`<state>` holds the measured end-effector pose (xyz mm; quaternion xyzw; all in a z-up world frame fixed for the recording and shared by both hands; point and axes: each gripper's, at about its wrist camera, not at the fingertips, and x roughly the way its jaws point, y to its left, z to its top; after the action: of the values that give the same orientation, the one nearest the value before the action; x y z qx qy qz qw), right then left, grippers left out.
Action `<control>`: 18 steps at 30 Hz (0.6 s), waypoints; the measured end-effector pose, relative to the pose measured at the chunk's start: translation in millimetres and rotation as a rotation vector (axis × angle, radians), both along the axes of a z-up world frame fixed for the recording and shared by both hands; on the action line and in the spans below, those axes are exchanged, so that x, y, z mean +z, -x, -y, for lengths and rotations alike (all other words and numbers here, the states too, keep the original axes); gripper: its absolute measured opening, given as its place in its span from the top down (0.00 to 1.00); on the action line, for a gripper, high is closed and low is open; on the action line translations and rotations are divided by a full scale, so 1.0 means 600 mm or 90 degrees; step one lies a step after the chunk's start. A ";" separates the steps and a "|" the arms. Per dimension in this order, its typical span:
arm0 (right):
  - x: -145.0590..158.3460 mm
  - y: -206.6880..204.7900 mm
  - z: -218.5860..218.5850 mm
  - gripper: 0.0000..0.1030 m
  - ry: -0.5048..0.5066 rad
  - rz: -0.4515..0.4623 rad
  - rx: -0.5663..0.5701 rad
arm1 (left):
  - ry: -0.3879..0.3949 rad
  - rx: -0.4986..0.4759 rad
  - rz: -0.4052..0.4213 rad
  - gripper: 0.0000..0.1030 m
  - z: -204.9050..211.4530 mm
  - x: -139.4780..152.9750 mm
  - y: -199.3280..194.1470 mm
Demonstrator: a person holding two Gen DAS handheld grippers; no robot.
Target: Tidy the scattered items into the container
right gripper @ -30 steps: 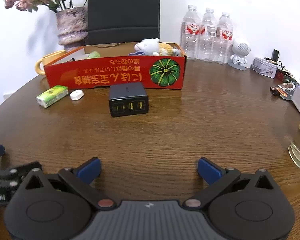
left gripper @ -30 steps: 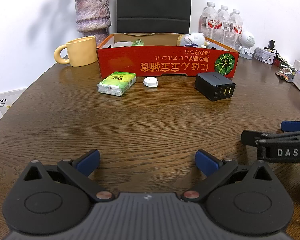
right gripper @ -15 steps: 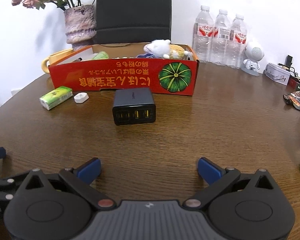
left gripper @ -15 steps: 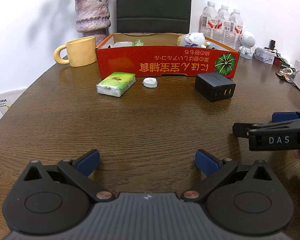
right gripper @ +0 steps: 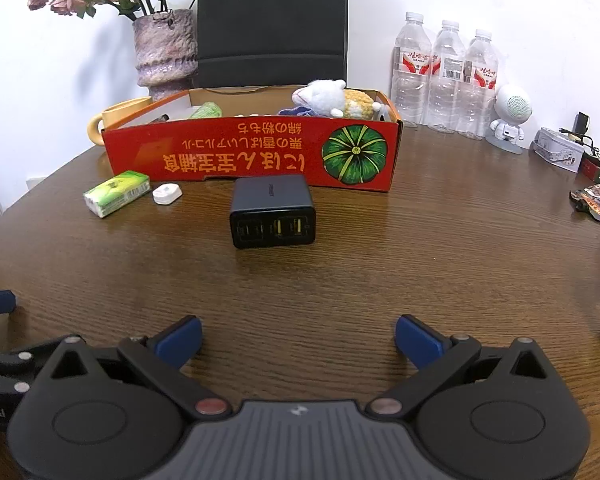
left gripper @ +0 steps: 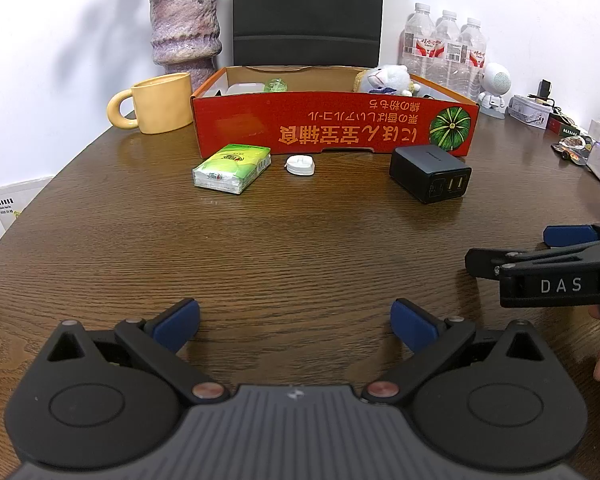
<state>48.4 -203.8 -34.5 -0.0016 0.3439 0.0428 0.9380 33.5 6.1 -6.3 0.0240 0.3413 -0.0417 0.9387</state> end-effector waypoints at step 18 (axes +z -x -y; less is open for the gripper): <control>0.024 -0.171 -0.035 0.34 0.012 -0.045 0.049 | -0.003 -0.095 -0.037 0.22 -0.082 0.031 -0.282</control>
<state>151.1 -183.0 -19.9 -0.0219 0.3770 0.0756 0.9228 202.7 55.5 12.0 0.0504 0.3658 -0.1112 0.9226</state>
